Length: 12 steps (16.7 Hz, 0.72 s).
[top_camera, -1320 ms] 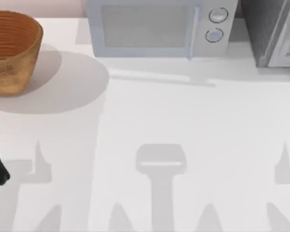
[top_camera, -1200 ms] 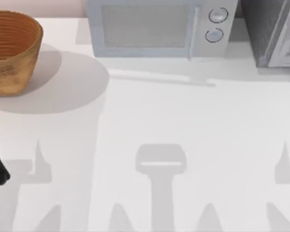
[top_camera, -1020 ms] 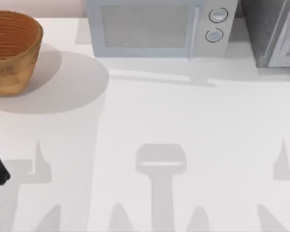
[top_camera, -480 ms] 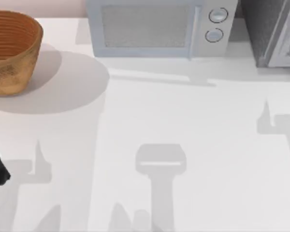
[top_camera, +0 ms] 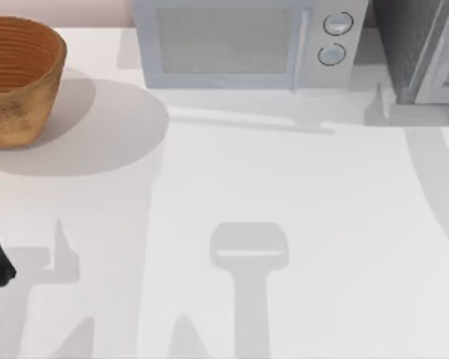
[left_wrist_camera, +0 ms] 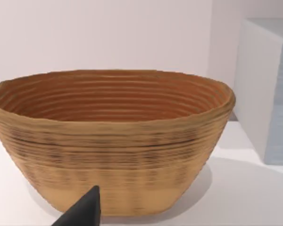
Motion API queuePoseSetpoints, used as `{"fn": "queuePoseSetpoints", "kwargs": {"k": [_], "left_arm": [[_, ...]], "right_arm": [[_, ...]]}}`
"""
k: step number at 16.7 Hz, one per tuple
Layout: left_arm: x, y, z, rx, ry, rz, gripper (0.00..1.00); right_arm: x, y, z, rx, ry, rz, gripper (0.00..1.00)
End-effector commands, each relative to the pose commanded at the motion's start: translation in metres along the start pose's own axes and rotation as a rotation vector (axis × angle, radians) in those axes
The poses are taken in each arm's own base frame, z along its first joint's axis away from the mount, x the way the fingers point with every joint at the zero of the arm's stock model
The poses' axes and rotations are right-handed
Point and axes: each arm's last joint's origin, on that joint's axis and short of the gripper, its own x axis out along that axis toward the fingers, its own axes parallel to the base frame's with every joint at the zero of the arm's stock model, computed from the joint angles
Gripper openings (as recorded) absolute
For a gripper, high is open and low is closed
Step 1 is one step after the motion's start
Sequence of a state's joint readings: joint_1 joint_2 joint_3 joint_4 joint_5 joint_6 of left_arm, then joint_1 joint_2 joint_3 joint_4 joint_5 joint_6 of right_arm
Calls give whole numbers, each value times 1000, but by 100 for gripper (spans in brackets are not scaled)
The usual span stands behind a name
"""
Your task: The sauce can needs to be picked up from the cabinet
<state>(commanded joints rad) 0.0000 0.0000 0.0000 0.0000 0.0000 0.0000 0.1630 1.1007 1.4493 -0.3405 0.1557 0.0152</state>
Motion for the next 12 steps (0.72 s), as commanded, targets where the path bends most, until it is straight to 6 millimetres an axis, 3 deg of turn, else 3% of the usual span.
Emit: {"fn": "queuePoseSetpoints", "kwargs": {"k": [3,6,12], "left_arm": [[0,0,0,0,0,0,100],[0,0,0,0,0,0,100],[0,0,0,0,0,0,100]], "right_arm": [[27,8,23,0,1,-8,100],[43,12,32,-2,9,-15,100],[45,12,33,-1,6,-19,100]]}}
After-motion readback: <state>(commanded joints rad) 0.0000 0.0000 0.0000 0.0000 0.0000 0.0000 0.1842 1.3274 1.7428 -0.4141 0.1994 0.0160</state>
